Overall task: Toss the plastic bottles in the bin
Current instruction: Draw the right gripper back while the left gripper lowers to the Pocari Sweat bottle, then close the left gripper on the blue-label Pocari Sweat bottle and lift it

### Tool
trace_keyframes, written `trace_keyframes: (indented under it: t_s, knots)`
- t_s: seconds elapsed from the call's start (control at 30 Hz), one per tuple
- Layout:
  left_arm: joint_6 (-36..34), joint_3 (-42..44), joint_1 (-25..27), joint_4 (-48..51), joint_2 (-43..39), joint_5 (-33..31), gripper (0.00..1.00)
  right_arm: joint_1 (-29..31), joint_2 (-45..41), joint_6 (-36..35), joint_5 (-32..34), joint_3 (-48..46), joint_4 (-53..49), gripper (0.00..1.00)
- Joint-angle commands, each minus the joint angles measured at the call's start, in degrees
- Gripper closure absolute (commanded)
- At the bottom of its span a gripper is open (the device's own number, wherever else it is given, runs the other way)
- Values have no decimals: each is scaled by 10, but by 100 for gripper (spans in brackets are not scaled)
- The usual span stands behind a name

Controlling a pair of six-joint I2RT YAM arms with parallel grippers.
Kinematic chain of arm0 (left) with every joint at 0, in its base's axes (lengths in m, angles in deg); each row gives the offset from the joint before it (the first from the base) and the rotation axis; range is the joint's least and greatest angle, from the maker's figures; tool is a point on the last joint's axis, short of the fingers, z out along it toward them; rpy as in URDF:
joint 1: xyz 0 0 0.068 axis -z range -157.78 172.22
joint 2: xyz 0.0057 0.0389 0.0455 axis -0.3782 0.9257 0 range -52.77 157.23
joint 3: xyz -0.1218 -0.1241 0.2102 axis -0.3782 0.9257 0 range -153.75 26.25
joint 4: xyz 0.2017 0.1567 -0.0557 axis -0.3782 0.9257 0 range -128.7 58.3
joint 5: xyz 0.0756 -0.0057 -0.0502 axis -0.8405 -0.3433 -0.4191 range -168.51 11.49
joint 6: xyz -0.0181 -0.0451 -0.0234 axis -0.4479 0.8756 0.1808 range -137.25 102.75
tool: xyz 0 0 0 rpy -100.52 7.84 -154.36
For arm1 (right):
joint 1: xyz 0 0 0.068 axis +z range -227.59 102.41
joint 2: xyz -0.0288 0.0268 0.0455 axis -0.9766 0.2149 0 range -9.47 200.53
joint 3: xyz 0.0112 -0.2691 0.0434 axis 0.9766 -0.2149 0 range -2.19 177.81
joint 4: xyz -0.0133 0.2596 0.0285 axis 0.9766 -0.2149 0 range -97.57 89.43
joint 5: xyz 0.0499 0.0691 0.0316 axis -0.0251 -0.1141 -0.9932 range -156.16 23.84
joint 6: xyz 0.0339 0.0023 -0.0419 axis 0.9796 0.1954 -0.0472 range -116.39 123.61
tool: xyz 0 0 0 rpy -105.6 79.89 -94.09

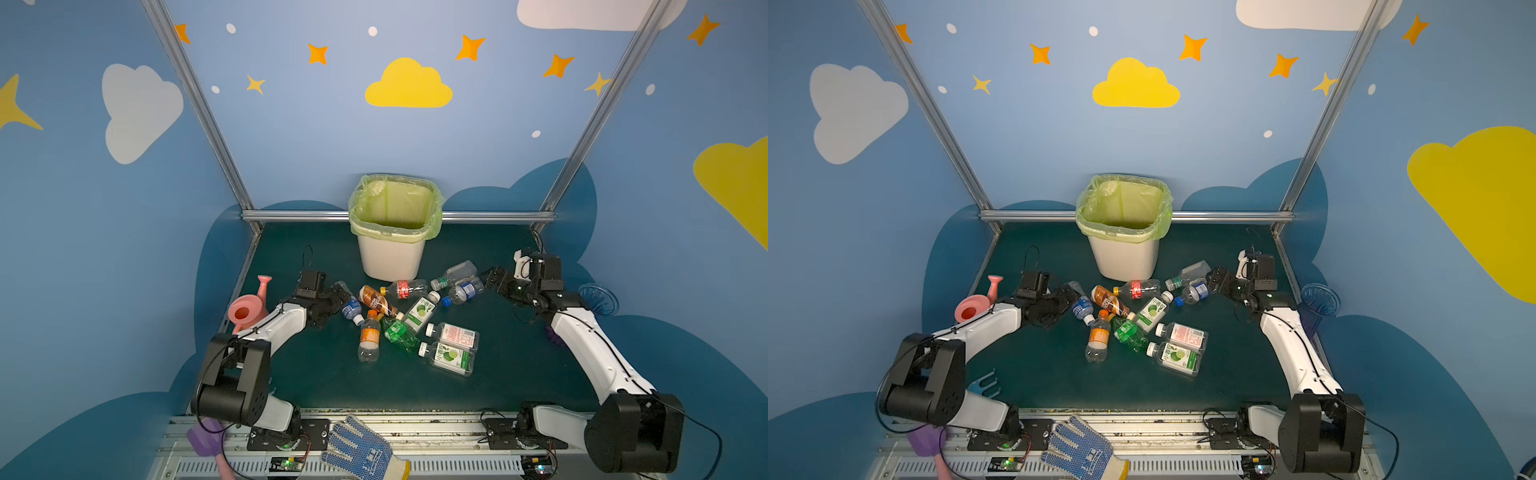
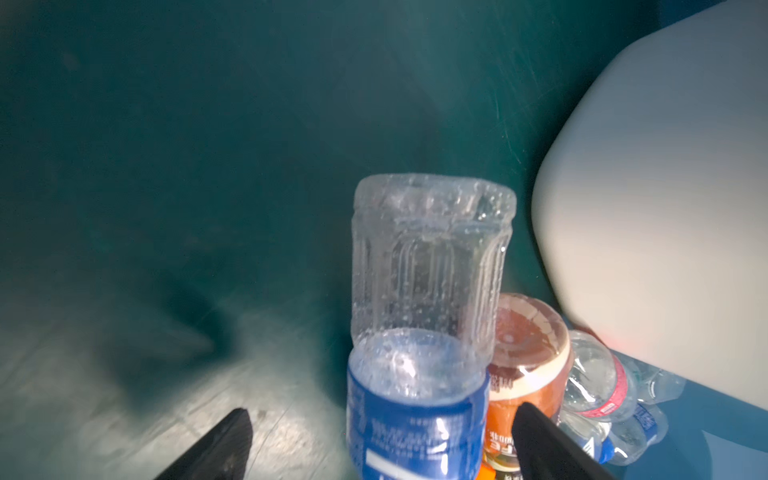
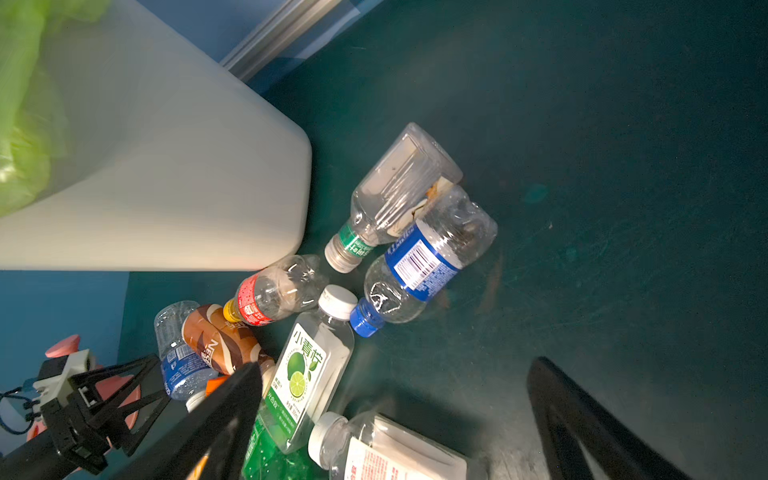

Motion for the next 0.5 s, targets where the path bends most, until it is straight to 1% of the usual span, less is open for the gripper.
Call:
trace_keyframes:
  t_s: [0.0,0.13,0.37,0.47]
  knots:
    - [-14,-19,-15,-21,29,52,6,-7,-14,17,-10,-14,22,2]
    - [-18,-39,-23,-18,66,78,11,-10,-15,23,-6,-17,20,2]
    - [-15,-58,-27,-30,100,99,18,-13,-13,27,1,-17,17,2]
    - [-9,-58,-29,-43,114,108,19,-14,-10,27,4,-17,10,2]
